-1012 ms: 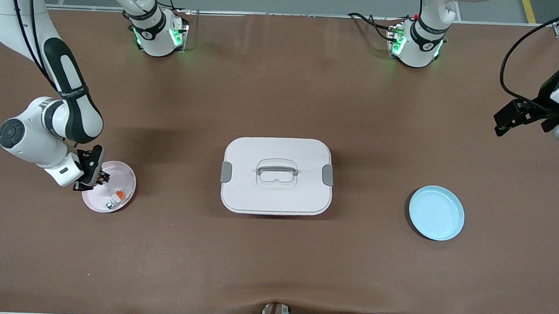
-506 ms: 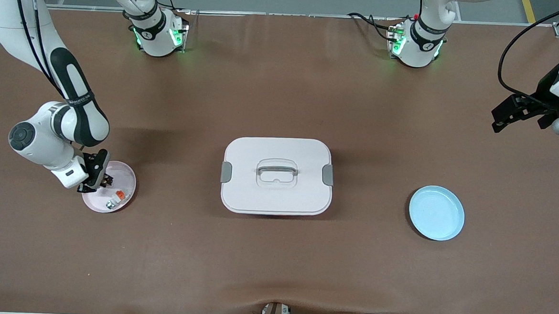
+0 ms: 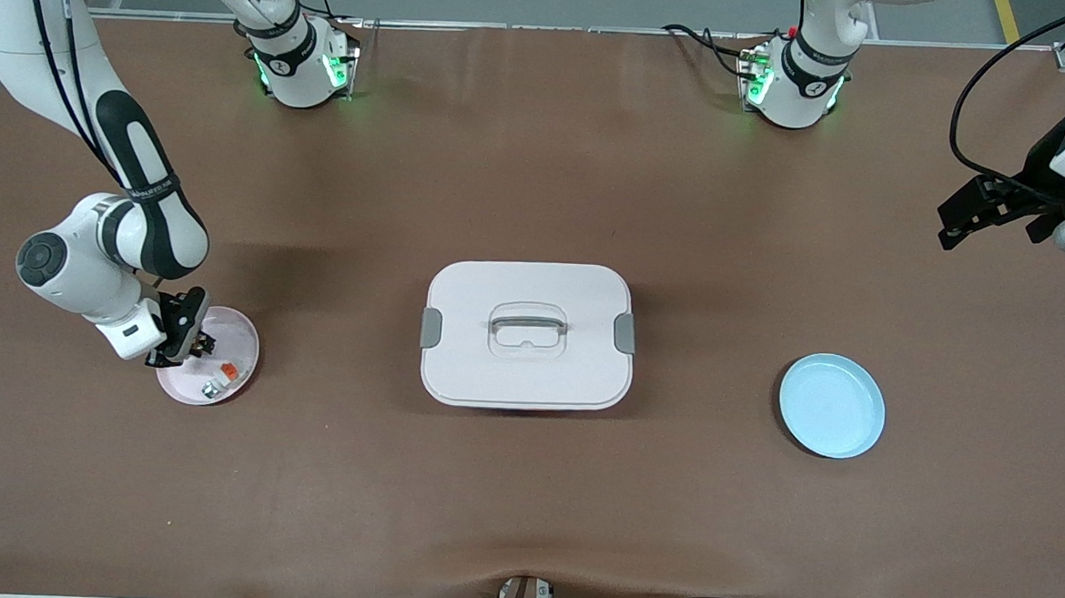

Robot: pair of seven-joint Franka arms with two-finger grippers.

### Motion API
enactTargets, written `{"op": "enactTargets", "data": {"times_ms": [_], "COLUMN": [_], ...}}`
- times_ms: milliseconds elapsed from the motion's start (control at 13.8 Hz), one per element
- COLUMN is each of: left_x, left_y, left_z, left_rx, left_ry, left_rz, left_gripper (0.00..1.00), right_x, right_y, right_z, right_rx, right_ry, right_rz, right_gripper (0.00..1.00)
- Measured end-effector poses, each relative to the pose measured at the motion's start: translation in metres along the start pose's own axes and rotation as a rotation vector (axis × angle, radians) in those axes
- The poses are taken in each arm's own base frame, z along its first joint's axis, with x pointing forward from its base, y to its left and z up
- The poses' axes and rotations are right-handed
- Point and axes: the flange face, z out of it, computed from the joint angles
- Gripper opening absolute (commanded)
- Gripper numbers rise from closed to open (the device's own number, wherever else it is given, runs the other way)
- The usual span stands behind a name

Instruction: Transfer orange switch to right arm and place

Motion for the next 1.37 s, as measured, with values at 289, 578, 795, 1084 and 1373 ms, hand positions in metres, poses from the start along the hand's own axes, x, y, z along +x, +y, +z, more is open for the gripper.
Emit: {"op": "enactTargets", "data": {"times_ms": [289,578,795,1084,1373], "left_x": [0.0,-0.001,-0.002,-0.002,-0.002], "left_y": [0.001,0.003,0.009,0.009,0.01], "left_z": [0.0,0.001,0.001,0.001,0.001], "left_rx": [0.0,-0.003,-0.004,-0.004,-0.004], "left_ry": [-0.001,-0.003,-0.003,-0.004,-0.004], "left_rz": [0.002,0.005,0.015,0.016,0.016], "left_gripper": [1.0,1.0,1.0,1.0,1.0], "right_x": [0.001,0.002,0.01,0.031,0.036], "right_y": [-0.002,-0.002,0.006,0.019,0.029], "right_z": [0.006,0.004,-0.021,-0.075,-0.122], "right_rx": [0.012,0.036,0.1,0.157,0.173], "right_ry": [0.001,0.004,0.014,0.018,0.005], "right_rz": [0.002,0.011,0.052,0.139,0.354], "right_gripper": [1.0,1.0,1.0,1.0,1.0]}}
